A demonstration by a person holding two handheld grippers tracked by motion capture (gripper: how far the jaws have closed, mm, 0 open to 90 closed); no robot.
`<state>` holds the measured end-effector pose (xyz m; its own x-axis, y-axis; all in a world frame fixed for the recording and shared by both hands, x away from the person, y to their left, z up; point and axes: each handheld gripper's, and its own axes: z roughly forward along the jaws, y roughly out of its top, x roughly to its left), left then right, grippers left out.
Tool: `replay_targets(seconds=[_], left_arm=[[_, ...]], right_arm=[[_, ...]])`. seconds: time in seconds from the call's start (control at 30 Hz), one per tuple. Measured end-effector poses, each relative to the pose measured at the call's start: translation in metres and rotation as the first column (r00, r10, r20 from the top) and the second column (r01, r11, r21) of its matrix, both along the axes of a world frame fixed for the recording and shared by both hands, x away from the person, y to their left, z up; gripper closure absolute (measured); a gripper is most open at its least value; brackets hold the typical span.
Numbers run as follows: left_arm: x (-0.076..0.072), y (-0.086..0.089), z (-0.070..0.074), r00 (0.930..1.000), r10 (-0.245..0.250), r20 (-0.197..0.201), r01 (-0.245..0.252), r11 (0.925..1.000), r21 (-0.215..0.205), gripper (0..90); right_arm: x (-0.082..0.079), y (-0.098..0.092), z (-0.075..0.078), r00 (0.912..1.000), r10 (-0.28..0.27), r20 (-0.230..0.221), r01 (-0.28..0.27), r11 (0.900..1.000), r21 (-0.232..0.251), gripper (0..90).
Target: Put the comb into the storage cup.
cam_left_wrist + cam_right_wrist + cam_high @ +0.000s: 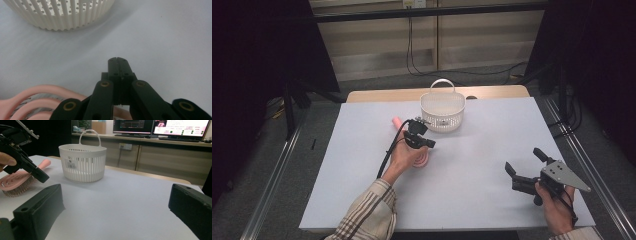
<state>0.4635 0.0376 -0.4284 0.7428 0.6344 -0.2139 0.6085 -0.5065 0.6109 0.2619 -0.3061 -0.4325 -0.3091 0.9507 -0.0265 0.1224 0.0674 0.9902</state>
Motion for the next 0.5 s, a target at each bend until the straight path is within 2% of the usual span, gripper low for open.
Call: replay_targets(seconds=[0.27, 0.3, 0.5], left_arm=[[-0.0022, 0.0046, 0.0014, 1.0, 0.003, -0.002, -0.003, 0.9998, -0.019, 90.0], [-0.0029, 0.0047, 0.0016, 0.9999, 0.015, -0.003, -0.015, 0.9994, -0.03, 90.0], [-0.0032, 0.0103, 0.0043, 0.9999, 0.01, 0.0, -0.01, 0.9995, -0.029, 90.0]], right_arm=[[-0.0002, -0.0002, 0.0001, 1.0, 0.002, -0.001, -0.002, 1.0, 0.001, 0.0], [0.0, -0.0003, 0.0001, 1.0, 0.002, -0.001, -0.002, 1.0, 0.001, 0.0], [0.0, 0.0, 0.0, 1.0, 0.0, 0.0, 0.0, 1.0, -0.001, 0.0]])
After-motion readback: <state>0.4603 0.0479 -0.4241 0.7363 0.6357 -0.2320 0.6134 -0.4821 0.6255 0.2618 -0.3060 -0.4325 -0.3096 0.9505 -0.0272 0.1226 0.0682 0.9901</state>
